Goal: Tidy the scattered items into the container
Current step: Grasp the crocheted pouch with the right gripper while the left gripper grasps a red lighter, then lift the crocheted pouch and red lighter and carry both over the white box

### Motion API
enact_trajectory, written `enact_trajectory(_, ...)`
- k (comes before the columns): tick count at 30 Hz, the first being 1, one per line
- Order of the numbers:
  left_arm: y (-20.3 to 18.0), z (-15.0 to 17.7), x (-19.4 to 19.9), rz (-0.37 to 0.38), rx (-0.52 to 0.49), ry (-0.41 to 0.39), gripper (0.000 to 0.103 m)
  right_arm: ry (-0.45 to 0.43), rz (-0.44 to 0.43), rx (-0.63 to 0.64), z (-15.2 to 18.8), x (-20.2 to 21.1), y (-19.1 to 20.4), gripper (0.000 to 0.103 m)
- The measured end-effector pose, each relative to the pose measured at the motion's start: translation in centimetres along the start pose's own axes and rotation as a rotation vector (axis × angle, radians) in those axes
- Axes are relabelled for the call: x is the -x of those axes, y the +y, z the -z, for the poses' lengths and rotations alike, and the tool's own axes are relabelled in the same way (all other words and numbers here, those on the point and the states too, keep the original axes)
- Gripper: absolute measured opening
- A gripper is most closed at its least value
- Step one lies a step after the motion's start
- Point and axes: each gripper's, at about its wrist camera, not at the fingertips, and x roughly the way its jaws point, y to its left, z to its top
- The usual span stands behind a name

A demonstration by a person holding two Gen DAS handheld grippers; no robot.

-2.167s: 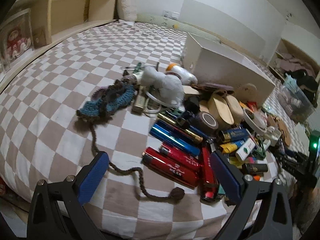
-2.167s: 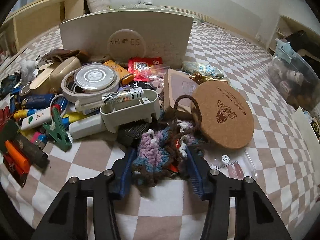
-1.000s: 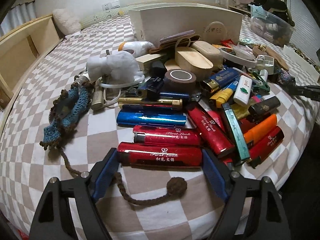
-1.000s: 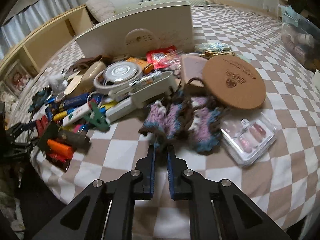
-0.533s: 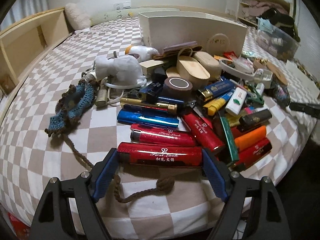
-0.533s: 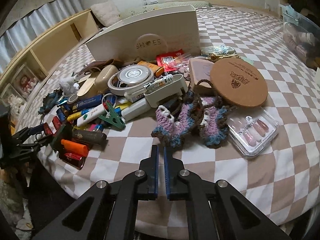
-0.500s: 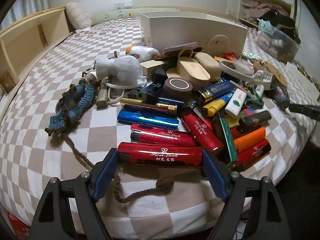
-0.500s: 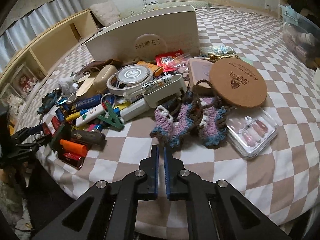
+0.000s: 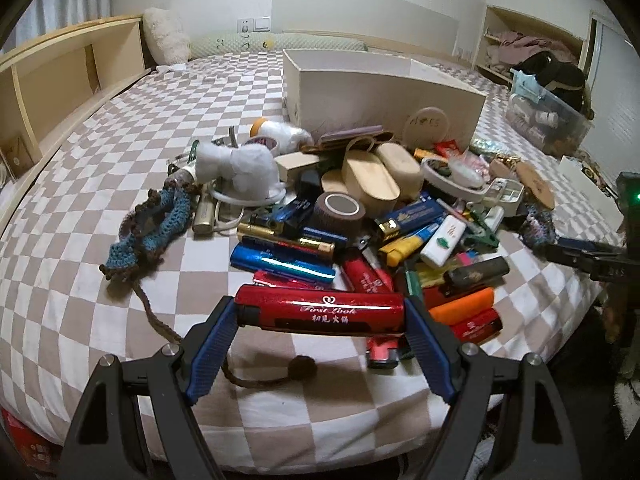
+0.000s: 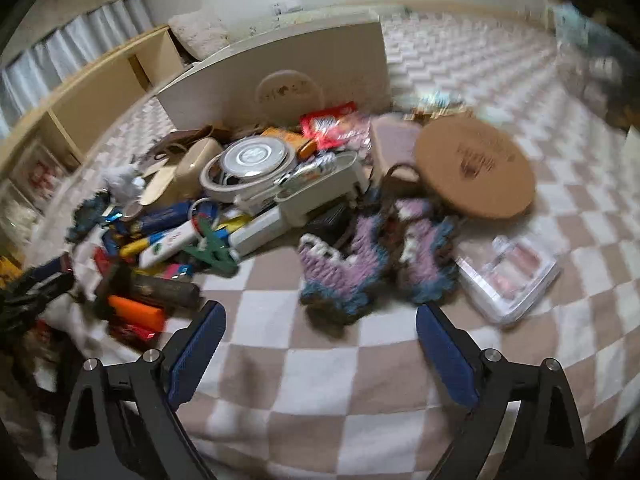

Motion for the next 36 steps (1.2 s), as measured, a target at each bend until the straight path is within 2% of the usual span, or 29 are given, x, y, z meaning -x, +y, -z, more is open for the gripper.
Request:
enact_trajectory(6,-0.9,-0.5,0.2,0.024,0.019,-0.019,0.082,0.008,-0.037,-0.085,-0.8,-1.2,-1.3,0.095)
enact_trajectory(10,-1.8,-0.9,0.2,0.041,0.018,-0.027,0.082,-0.006,0.004,-0.081,-2.0,-2.3,-1.5,0.08)
enact_trajectory(12,-2.2,-1.0,0.2,0.046,0.013,-0.027,0.082,-0.01,0.017,-0.063,-2.4,-2.9,-1.5,0.076)
enact_trajectory(13,-2.3,-1.0,0.2,0.048,0.011,-0.027,0.082,-0.013,0.028,-0.053,-2.5,-3.0,-1.5,0.068)
enact_trajectory(14,-2.4,-1.0,0.3,0.05,0.011,-0.028,0.082,-0.019,0.043,-0.041,-2.5,-3.0,-1.6,0.056)
enact_trajectory(15,-2.5,-1.0,0.3,0.054,0.012,-0.028,0.082,-0.023,0.048,-0.036,-2.5,-2.9,-1.7,0.051)
enact_trajectory(16,-2.6,-1.0,0.3,0.059,0.013,-0.028,0.082,-0.028,0.045,-0.038,-2.4,-2.7,-1.9,0.038)
enact_trajectory(19,-2.9,-1.0,0.3,0.066,0.008,-0.028,0.082,-0.035,0.011,-0.054,-2.0,-2.0,-2.7,0.029)
enact_trajectory(22,-3.3,-1.1,0.2,0.075,0.004,-0.027,0.082,-0.038,-0.031,-0.06,-1.5,-1.1,-2.7,0.015)
enact_trajectory(36,-4.4,-1.7,1.7,0.109,0.013,-0.064,0.082,-0.123,-0.205,-0.03,-1.7,4.4,0.9,0.014)
